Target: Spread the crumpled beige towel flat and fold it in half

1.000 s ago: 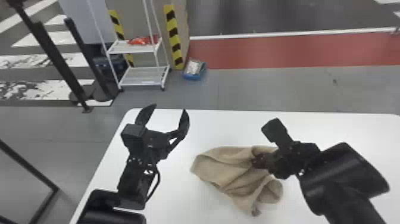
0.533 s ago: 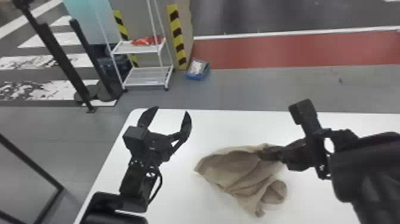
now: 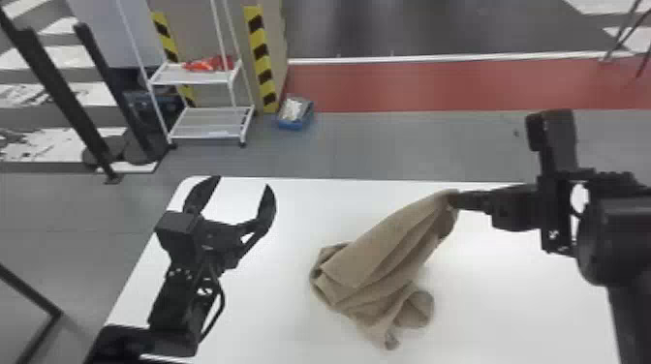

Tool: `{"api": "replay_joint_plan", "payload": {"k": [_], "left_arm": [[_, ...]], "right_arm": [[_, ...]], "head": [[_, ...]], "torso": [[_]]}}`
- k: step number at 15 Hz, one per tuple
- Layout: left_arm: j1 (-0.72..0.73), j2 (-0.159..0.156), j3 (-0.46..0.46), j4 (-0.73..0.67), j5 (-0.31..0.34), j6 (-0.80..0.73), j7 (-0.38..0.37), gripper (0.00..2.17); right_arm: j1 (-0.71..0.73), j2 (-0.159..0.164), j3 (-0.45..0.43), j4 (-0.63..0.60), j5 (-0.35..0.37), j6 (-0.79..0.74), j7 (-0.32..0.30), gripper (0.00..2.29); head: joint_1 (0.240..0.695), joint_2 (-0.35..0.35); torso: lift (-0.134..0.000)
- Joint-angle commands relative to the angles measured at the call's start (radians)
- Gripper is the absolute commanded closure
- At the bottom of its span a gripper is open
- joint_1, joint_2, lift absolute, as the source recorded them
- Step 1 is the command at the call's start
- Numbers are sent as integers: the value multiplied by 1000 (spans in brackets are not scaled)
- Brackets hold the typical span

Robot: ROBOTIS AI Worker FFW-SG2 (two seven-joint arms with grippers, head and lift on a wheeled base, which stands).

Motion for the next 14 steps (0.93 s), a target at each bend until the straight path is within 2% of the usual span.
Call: {"api": "replay_joint_plan", "payload": {"k": [1, 3, 5, 6, 9, 10, 12, 14], "left_arm": [[18, 2, 0, -13, 0, 0, -2, 151], [41, 3, -19, -25, -1, 0, -18, 151], [66, 17, -85, -25, -39, -22, -25, 154], [74, 18, -113, -18, -53, -22, -25, 154], [78, 29, -159, 16, -61, -55, -22, 154], [77, 29, -164, 17, -61, -55, -16, 154], [67, 28, -167, 16, -62, -52, -12, 154], [63, 28, -165, 14, -64, -52, -12, 154]], "right_arm": [[-16, 1, -29, 7, -1, 4, -13, 1328], [-43, 1, -44, 80, 1, -27, -27, 1328], [-66, 1, -70, 189, 1, -125, -66, 1328], [-66, 1, -87, 228, 1, -165, -86, 1328], [-86, 1, -107, 317, 22, -150, -157, 1288], [-88, 1, -116, 344, 39, -125, -200, 974], [-82, 1, -102, 366, 90, -39, -283, 100], [-65, 1, -72, 361, 116, 56, -355, 19]], "head": [[695, 74], [695, 59], [695, 43], [695, 11], [695, -55], [695, -74], [695, -122], [695, -152]], "torso": [[0], [0], [0], [0], [0], [0], [0], [0]]}}
